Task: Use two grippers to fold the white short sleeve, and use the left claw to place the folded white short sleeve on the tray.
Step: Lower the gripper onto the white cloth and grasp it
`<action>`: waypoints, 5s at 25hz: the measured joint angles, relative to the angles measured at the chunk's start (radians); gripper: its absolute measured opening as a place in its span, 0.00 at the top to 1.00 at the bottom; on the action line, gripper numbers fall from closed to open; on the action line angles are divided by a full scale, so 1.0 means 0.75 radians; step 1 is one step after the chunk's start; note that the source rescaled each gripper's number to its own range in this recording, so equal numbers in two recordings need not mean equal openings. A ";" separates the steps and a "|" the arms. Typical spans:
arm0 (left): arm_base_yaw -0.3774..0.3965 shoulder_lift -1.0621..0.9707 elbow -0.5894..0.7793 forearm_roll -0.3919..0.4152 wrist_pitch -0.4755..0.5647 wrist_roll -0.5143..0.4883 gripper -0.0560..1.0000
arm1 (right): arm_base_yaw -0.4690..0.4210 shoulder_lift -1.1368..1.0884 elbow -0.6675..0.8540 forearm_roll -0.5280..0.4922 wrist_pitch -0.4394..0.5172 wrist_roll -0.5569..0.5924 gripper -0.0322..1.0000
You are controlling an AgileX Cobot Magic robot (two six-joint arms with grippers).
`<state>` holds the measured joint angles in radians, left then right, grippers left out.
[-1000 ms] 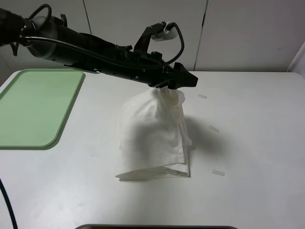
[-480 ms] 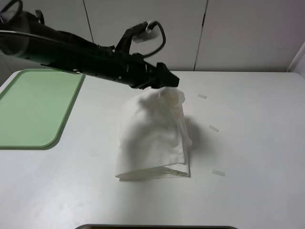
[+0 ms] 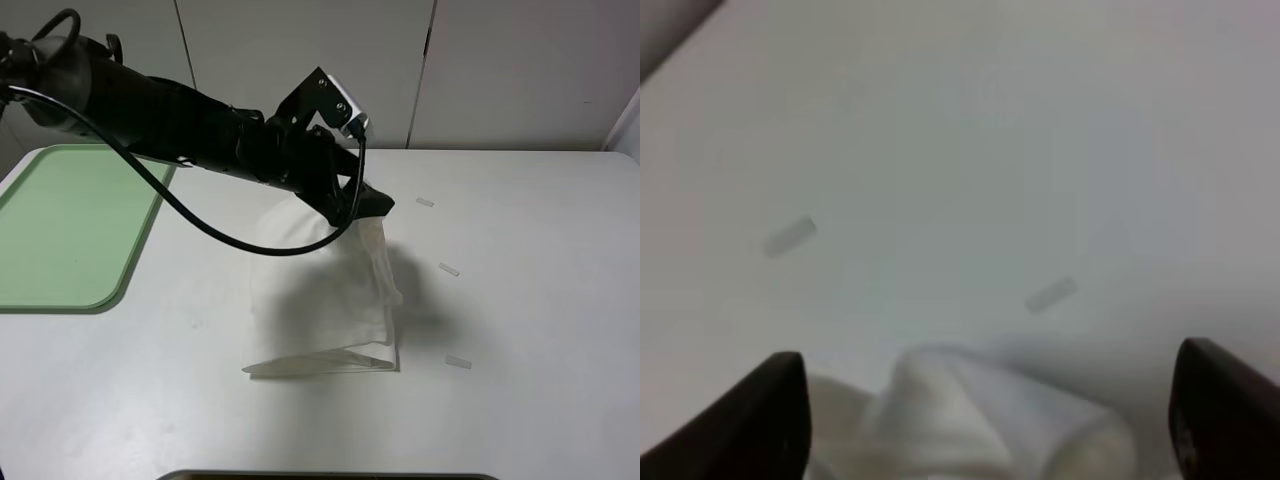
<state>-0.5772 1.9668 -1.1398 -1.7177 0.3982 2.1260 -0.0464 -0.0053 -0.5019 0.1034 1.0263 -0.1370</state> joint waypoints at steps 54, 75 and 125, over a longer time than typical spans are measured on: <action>-0.071 0.419 0.284 2.884 -2.052 -2.973 0.26 | 0.000 0.000 0.000 0.002 0.000 0.000 0.00; -0.070 0.684 0.170 2.853 -2.308 -2.904 0.26 | 0.000 0.000 0.000 0.003 0.000 0.000 0.00; 0.215 -0.744 0.712 0.991 -0.189 -1.940 0.26 | 0.000 0.000 0.000 0.003 0.000 0.000 0.00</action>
<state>-0.4162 1.4085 -0.6061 -0.9744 0.2561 0.6707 -0.0464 -0.0053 -0.5019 0.1056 1.0263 -0.1370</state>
